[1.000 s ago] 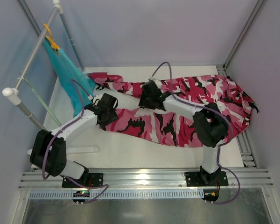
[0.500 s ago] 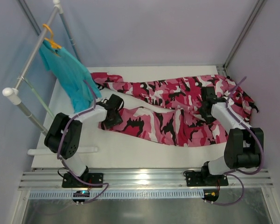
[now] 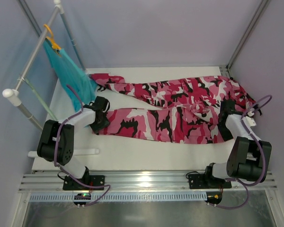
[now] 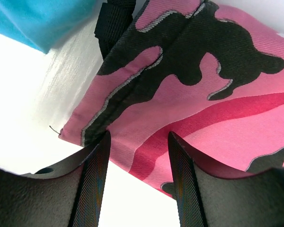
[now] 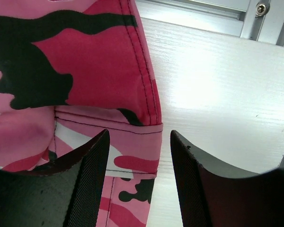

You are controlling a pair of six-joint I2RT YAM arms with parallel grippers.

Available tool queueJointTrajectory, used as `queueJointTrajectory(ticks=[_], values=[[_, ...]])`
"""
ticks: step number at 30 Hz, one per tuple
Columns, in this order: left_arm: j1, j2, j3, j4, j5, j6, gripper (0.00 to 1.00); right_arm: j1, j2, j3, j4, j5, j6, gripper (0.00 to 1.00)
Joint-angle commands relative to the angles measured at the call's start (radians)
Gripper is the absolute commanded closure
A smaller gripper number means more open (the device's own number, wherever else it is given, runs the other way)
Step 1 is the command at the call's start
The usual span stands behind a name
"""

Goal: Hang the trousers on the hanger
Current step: Fold the trousers

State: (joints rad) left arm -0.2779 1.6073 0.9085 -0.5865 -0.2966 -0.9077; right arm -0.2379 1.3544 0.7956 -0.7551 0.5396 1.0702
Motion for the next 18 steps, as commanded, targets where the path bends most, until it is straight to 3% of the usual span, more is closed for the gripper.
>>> queueJointTrajectory(ticks=[1,7,12,13,16,18], values=[[0.02,-0.017,-0.016,-0.055,-0.035,0.032,0.47,-0.012,0.002,-0.03,0.023,0.072,0.043,0.43],[0.031,-0.017,-0.014,-0.061,-0.045,0.039,0.47,-0.041,0.055,-0.053,0.123,0.02,-0.006,0.43],[0.049,-0.029,-0.023,-0.068,-0.073,0.033,0.47,-0.041,0.08,-0.044,0.064,0.005,0.023,0.54],[0.057,-0.033,-0.023,-0.067,-0.07,0.03,0.47,-0.041,0.081,-0.056,0.056,-0.001,0.039,0.68],[0.066,-0.046,-0.013,-0.075,-0.068,0.027,0.47,-0.041,0.08,-0.081,0.034,-0.018,0.062,0.92],[0.072,-0.058,0.0,-0.085,-0.084,0.027,0.47,-0.041,0.059,-0.088,-0.012,0.0,0.089,0.96]])
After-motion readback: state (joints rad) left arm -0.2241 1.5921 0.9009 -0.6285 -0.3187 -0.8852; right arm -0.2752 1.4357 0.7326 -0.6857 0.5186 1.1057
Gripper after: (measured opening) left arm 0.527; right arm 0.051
